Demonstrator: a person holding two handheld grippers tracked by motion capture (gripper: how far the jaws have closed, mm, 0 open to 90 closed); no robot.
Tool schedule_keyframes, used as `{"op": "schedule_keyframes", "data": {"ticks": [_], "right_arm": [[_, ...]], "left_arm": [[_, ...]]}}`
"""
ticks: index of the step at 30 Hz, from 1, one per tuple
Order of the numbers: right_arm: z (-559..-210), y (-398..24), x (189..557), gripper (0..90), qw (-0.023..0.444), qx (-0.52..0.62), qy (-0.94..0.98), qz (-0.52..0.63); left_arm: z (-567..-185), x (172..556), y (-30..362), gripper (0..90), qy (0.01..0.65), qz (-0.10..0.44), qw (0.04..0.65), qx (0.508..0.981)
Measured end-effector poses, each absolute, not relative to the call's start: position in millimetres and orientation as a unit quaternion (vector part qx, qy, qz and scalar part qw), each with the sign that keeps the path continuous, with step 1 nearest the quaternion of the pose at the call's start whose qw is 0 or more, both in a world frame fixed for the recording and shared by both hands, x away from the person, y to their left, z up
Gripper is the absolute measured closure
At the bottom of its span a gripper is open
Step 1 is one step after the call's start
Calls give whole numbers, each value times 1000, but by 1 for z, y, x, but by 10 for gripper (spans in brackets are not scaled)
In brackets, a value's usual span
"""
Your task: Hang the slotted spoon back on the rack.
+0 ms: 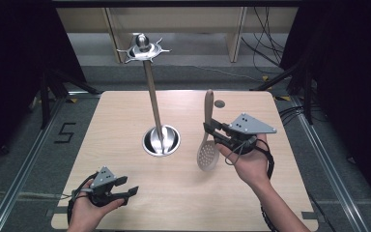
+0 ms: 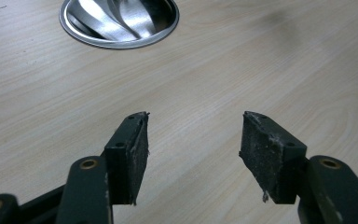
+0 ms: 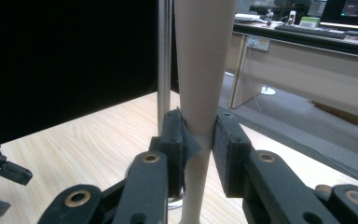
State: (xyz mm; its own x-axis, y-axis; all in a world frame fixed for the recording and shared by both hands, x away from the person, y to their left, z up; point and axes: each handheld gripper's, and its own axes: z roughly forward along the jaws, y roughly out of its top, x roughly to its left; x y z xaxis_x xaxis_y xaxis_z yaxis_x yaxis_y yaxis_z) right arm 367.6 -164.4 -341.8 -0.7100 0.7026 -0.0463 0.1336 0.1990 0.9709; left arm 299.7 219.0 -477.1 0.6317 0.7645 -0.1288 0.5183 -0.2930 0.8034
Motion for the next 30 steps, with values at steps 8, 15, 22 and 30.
{"op": "schedule_keyframes", "data": {"ticks": [8,15,22,30], "right_arm": [[-339,-155,368,757,253,296,726,567],[-337,-150,369,757,256,296,724,568],[-332,-144,370,756,253,292,726,569],[-329,-134,372,756,250,289,723,575]], "left_arm": [[-477,299,219,408,405,141,435,792],[-477,300,219,408,405,141,435,792],[-477,300,219,408,405,141,435,791],[-477,300,219,408,406,141,437,790]]}}
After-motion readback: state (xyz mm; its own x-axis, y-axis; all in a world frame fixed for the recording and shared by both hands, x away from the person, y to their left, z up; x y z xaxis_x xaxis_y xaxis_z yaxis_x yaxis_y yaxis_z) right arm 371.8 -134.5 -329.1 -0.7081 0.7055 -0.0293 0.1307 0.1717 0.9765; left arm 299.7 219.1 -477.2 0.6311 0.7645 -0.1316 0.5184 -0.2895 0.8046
